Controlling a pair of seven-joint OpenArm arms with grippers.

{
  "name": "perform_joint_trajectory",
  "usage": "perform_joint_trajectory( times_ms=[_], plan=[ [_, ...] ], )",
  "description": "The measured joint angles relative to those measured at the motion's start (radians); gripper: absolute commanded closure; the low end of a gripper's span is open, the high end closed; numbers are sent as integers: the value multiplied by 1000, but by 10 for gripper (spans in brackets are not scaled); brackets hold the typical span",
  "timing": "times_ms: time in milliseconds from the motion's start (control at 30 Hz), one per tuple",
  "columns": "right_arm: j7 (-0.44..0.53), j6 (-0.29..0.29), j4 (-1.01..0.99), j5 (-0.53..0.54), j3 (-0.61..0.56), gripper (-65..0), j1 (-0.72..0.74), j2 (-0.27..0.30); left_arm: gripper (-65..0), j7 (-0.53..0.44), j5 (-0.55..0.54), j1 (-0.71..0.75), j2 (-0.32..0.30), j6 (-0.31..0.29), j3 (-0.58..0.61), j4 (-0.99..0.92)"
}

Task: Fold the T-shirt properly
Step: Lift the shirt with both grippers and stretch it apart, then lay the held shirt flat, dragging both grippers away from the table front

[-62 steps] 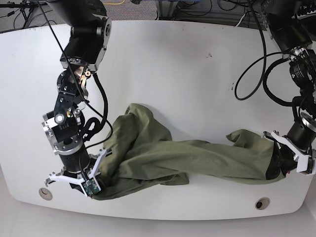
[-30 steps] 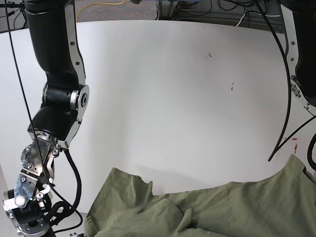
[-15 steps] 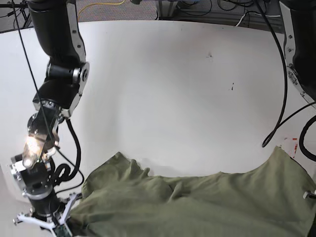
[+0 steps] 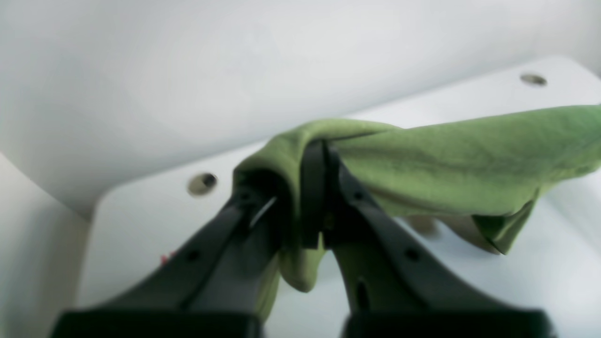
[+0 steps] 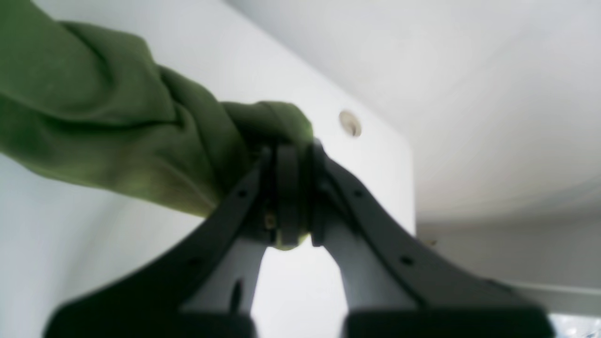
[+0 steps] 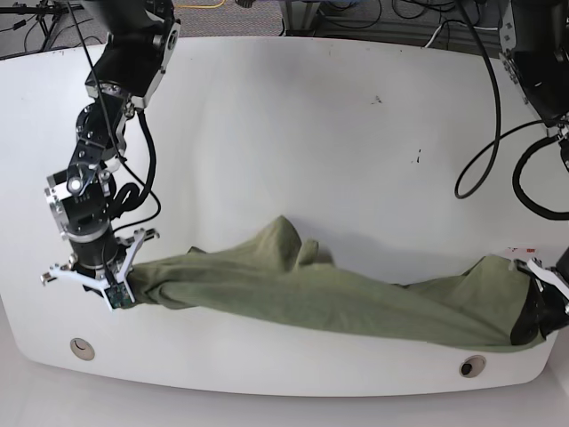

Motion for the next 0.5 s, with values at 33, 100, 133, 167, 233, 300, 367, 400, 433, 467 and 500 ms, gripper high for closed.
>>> perform_joint_trajectory(
  times_ms=[33,100,133,167,233,300,367,400,433,467,500],
  plan=[
    [2,0,8,1,11,-2,-27,-10,0,4,-10,36,1,-4,-13,9],
    [2,2,13,5,30,-2,-72,-21,0,-3,-32,103,2,-3,-34,30],
    [11,1,17,4,37,-2,-95,-26,0,-8,-42,134,2,-4,-43,36],
    [12,2,17,3,41,-2,-118,-28,0,-8,-49,171,2,-3,-58,47],
    [13,13,24,3,55,-2,-163,-34,0,-3,-51,240,2,-3,-83,61],
    [9,26,26,3,69,-2,-201,-39,0,11,-57,301,4,-2,-107,67],
    [2,27,26,-3,85,-2,-234,-53,0,30,-56,357,7,2,-126,78],
    [2,28,28,-4,92,-2,-248,-60,0,39,-56,381,8,2,-136,87],
    [6,27,31,-3,100,-2,-260,-68,0,39,-57,410,10,1,-147,96],
    [8,27,33,0,109,-2,-271,-74,0,38,-59,433,11,-1,-155,103],
    [10,27,35,0,115,-2,-283,-78,0,39,-63,465,11,-5,-169,112]
  ],
)
